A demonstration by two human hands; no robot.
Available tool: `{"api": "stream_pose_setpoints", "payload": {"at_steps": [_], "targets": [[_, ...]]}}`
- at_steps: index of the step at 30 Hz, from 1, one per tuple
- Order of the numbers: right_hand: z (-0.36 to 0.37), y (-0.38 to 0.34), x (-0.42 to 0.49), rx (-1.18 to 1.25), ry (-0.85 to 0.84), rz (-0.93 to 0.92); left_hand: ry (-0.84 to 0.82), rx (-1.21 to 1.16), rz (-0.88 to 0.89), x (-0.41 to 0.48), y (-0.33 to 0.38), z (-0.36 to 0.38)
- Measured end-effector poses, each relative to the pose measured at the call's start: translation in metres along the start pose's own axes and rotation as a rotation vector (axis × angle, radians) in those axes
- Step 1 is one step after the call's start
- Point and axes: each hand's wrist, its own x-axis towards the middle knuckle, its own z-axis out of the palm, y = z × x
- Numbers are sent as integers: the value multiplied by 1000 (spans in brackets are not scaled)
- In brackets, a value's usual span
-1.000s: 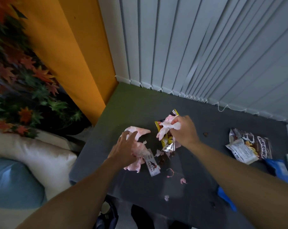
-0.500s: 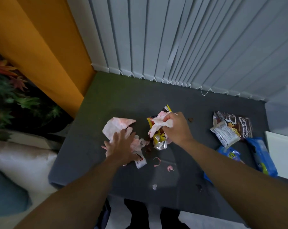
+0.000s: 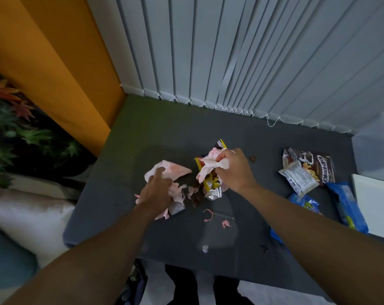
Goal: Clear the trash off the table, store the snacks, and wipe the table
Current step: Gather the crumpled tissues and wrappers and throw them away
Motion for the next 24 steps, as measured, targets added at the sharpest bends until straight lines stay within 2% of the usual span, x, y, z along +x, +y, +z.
{"api": "stream_pose_setpoints", "payload": {"at_steps": [4, 14, 24], "targets": [[0, 1, -1, 4, 4, -2, -10, -18, -7, 1, -2, -8], [-17, -22, 0, 19, 29, -19, 174, -178, -81, -9, -6, -55], [-21, -70, 2, 51, 7, -190, 311, -212, -133, -47, -12, -90]]}}
